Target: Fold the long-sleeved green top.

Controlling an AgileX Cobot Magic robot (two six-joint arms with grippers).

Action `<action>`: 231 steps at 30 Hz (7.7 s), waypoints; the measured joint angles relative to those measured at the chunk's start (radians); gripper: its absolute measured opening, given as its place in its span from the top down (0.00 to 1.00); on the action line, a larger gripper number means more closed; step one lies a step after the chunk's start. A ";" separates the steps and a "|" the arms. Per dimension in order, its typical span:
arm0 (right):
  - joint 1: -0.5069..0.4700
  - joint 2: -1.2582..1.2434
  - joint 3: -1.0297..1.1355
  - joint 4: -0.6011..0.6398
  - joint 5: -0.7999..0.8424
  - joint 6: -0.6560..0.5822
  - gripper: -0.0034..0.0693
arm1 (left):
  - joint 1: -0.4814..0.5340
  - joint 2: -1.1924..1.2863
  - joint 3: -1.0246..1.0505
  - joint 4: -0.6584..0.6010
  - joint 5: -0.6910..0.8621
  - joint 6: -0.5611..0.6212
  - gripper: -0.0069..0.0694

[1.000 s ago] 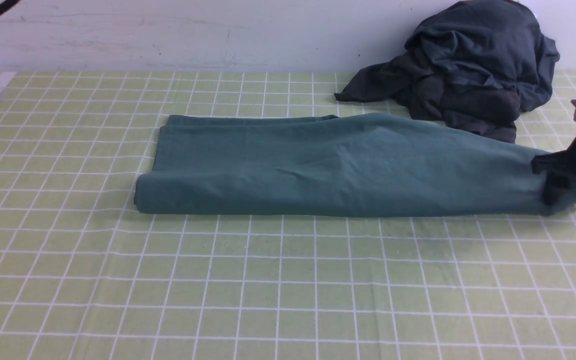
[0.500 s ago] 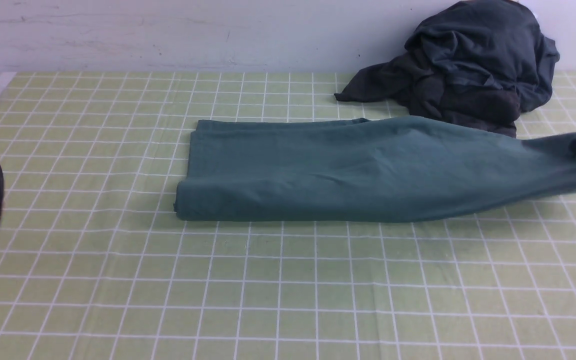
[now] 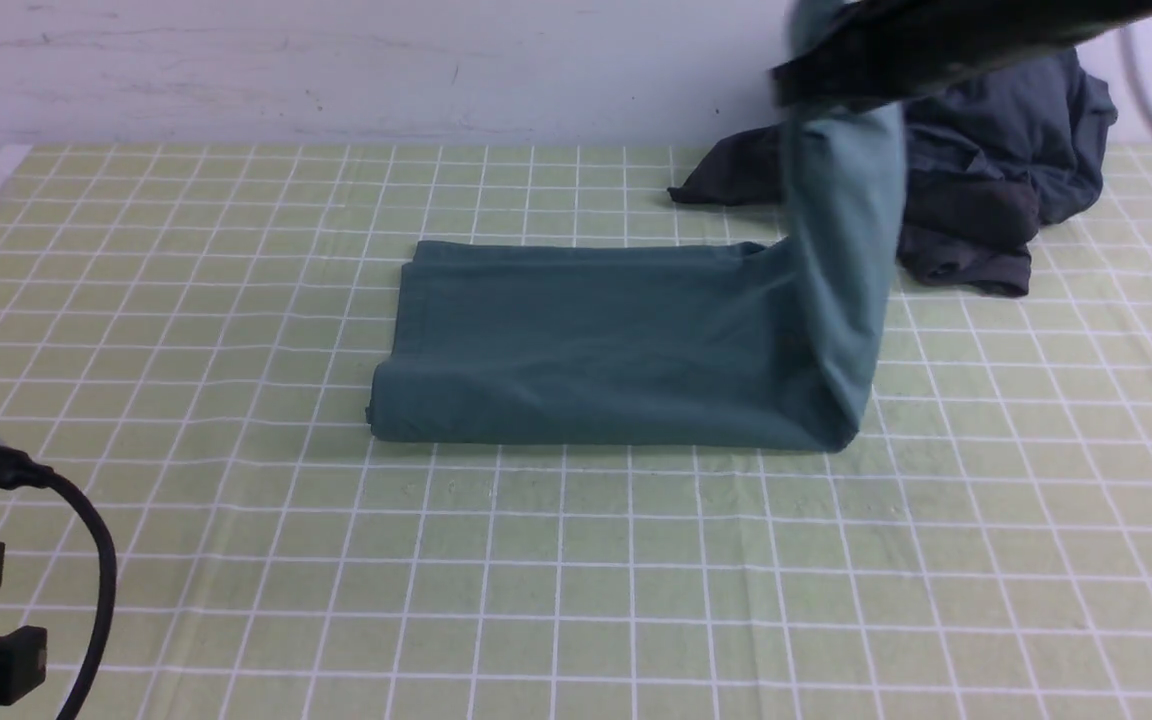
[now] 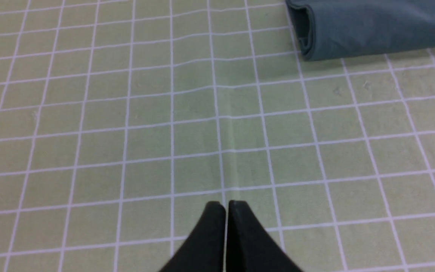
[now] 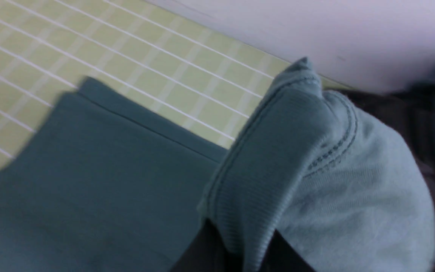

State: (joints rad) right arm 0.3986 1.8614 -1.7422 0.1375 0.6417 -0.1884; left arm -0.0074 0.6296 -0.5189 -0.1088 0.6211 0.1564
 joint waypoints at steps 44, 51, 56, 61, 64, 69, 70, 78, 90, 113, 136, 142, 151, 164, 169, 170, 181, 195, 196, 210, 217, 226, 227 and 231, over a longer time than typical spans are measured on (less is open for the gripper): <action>0.313 0.527 -0.733 -0.234 0.322 0.051 0.92 | 0.000 0.000 0.021 -0.041 -0.049 0.013 0.91; 0.249 0.181 -0.812 -0.350 0.577 0.038 0.92 | 0.000 0.000 0.021 -0.041 -0.050 0.016 0.91; 0.035 -0.077 -0.630 -0.353 0.611 0.026 0.92 | 0.000 0.000 0.021 -0.041 -0.049 0.016 0.91; -0.130 -0.294 -0.288 -0.213 0.437 0.051 0.92 | 0.000 0.000 0.021 -0.041 -0.049 0.016 0.91; -0.166 -0.422 -0.028 -0.126 0.236 0.035 0.92 | 0.000 0.000 0.021 -0.041 -0.049 0.016 0.91; -0.170 -0.739 0.516 -0.080 -0.282 -0.011 0.92 | 0.000 0.000 0.021 -0.041 -0.049 0.016 0.91; -0.170 -0.802 0.623 -0.080 -0.410 -0.012 0.92 | 0.000 0.000 0.021 -0.041 -0.049 0.016 0.91; -0.170 -1.074 1.282 -0.071 -1.434 0.030 0.92 | 0.000 0.000 0.021 -0.041 -0.049 0.016 0.91; -0.170 -1.088 1.736 -0.069 -1.630 0.041 0.92 | 0.000 0.000 0.021 -0.041 -0.049 0.016 0.91; -0.236 -1.865 1.768 -0.075 -0.300 -0.067 0.93 | 0.000 -0.001 0.021 -0.041 -0.043 0.016 0.91; -0.580 -1.872 1.765 -0.042 -0.276 0.215 0.97 | 0.000 -0.001 0.021 -0.041 -0.012 0.016 0.91; -0.580 -1.872 1.765 -0.041 -0.276 0.216 0.97 | 0.000 -0.001 0.021 -0.041 -0.012 0.016 0.91; -0.580 -1.872 1.765 -0.035 -0.275 0.216 0.97 | -0.035 -0.050 0.051 -0.024 -0.017 0.016 0.91; -0.580 -1.872 1.765 -0.035 -0.275 0.216 0.97 | -0.077 -0.593 0.467 0.023 -0.282 0.019 0.91; -0.580 -1.872 1.765 -0.034 -0.274 0.216 0.97 | 0.017 -0.640 0.544 0.035 -0.455 0.014 0.91; -0.580 -1.872 1.765 -0.034 -0.274 0.216 0.97 | 0.033 -0.640 0.545 0.042 -0.455 0.014 0.91; -0.580 -1.872 1.765 -0.034 -0.274 0.216 0.97 | 0.077 -0.640 0.542 0.109 -0.288 -0.041 0.91; -0.580 -1.872 1.765 -0.034 -0.274 0.216 0.97 | 0.054 -0.640 0.540 0.134 -0.280 -0.102 0.91; -0.580 -1.872 1.765 -0.034 -0.274 0.216 0.97 | 0.054 -0.640 0.540 0.134 -0.280 -0.104 0.91; -0.580 -1.872 1.765 -0.034 -0.274 0.216 0.97 | 0.054 -0.640 0.540 0.135 -0.280 -0.105 0.91; -0.521 -1.872 1.765 -0.034 -0.274 0.216 0.97 | 0.054 -0.640 0.540 0.135 -0.279 -0.105 0.91; -0.480 -1.872 1.765 -0.034 -0.274 0.216 0.97 | 0.054 -0.640 0.540 0.135 -0.279 -0.105 0.91; -0.480 -1.872 1.765 -0.034 -0.274 0.216 0.97 | 0.054 -0.640 0.540 0.135 -0.279 -0.105 0.91; -0.480 -1.872 1.765 -0.034 -0.274 0.216 0.97 | 0.054 -0.640 0.540 0.135 -0.279 -0.105 0.91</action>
State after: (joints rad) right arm -0.0814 -0.0106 0.0224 0.1036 0.3680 0.0279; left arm 0.0464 -0.0107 0.0212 0.0266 0.3418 0.0511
